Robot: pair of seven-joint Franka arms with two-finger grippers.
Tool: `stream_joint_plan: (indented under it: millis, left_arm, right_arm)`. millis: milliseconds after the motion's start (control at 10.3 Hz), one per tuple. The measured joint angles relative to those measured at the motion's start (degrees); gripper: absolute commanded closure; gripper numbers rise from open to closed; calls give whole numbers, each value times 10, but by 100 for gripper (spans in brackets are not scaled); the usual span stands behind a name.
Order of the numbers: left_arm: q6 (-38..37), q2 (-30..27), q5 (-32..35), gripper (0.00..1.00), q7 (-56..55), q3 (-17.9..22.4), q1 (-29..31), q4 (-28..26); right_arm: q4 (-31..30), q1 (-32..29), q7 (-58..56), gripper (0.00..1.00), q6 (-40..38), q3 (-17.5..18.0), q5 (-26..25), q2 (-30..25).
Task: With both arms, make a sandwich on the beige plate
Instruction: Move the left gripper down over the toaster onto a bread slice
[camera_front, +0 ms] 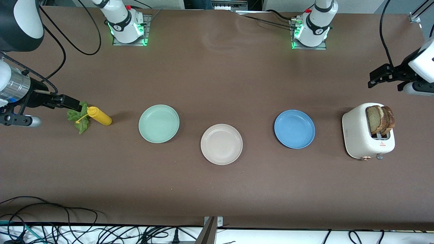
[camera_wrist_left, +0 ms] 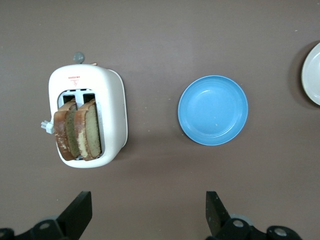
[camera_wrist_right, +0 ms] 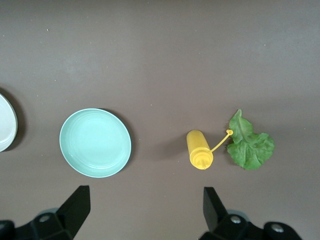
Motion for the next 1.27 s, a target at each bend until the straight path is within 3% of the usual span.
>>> stream_joint_plan:
  millis: [584, 1266]
  left_arm:
    - [3, 42, 0, 0, 3, 1, 59, 8]
    - [62, 179, 19, 0, 11, 1, 75, 11]
  right_arm:
    - [0, 0, 0, 0, 0, 0, 0, 0]
    - [0, 0, 0, 0, 0, 0, 0, 0]
